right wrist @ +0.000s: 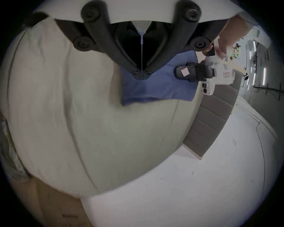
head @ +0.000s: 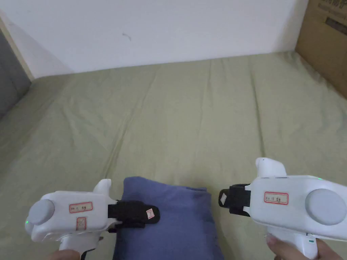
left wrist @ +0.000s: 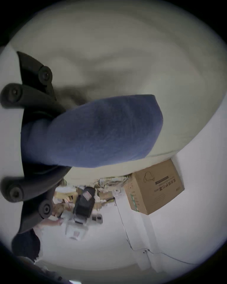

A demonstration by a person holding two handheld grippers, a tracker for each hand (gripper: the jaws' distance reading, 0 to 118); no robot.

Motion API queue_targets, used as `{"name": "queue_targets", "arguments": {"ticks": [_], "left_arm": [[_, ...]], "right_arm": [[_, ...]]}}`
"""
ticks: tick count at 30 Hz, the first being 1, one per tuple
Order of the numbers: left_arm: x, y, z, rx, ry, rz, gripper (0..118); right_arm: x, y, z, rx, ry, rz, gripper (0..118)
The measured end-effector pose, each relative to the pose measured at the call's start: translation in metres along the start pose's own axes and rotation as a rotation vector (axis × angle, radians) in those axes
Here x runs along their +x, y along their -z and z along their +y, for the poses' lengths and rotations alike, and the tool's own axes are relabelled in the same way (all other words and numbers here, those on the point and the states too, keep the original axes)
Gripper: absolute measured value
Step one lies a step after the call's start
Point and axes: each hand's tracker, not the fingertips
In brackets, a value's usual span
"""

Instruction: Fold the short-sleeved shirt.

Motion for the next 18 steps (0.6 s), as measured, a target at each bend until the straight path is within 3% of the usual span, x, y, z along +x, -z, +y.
{"name": "queue_targets", "arguments": {"ticks": [3,8,10,14,18], "left_arm": [[-0.023,-0.071,0.015,0.008,0.048,0.122,19],[-0.075,-0.184,0.031,0.018,0.057,0.348,19],[-0.096,-0.222,0.036,0.014,0.053,0.433,20],[-0.128,-0.279,0.045,-0.002,0.056,0.614,20],[-0.147,-0.310,0.061,-0.071,0.144,0.865,20]], "right_arm": [[-0.055,0.024,-0.007,0.038,-0.023,-0.006,1],[-0.141,0.092,-0.021,0.014,-0.187,-0.232,1],[-0.169,0.117,-0.029,0.032,-0.212,-0.256,1],[-0.213,0.154,-0.044,0.039,-0.205,-0.343,1],[-0.229,0.177,-0.048,0.009,-0.165,-0.321,1]]}}
